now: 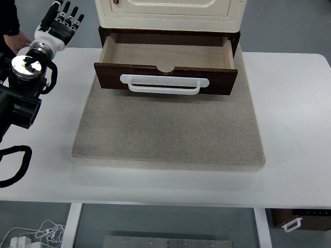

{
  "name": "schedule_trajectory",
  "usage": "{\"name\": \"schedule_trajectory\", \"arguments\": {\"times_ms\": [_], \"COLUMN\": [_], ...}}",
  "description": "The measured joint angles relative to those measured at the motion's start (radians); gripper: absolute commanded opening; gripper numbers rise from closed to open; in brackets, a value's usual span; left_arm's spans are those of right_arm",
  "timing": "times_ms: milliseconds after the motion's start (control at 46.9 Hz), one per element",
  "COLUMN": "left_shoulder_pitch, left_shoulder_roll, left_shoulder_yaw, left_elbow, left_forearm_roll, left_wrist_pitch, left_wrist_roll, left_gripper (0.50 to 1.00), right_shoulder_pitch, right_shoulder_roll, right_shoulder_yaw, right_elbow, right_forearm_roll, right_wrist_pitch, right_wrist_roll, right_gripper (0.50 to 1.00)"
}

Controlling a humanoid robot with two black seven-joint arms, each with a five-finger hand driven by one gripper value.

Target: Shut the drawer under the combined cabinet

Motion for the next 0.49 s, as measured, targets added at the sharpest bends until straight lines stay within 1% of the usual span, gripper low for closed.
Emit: {"name": "schedule_trajectory", "arguments": {"times_ms": [277, 490], "left_shoulder_pitch": [-0.007, -0.026], "left_shoulder_roll": [0.003, 0.038], "left_shoulder_yaw": [0.000, -0.002], "left_elbow": [0.004, 0.012], "left_forearm_roll": [-0.005, -0.013], "left_wrist_pitch": [-0.003, -0.001], "left_wrist_roll": [0.001, 0.002], "left_gripper": [1.000, 1.000], "right_shoulder_pitch": [0.000, 0.000], "right_shoulder_roll": [0.000, 0.000], "right_shoulder_yaw": [0.000, 0.000], "right_elbow": [0.000, 0.000], "right_forearm_roll": [0.000, 0.000], "right_wrist_pitch": [0.000, 0.000], "right_wrist_roll": [0.000, 0.000], "right_gripper": [0.952, 0.952]}}
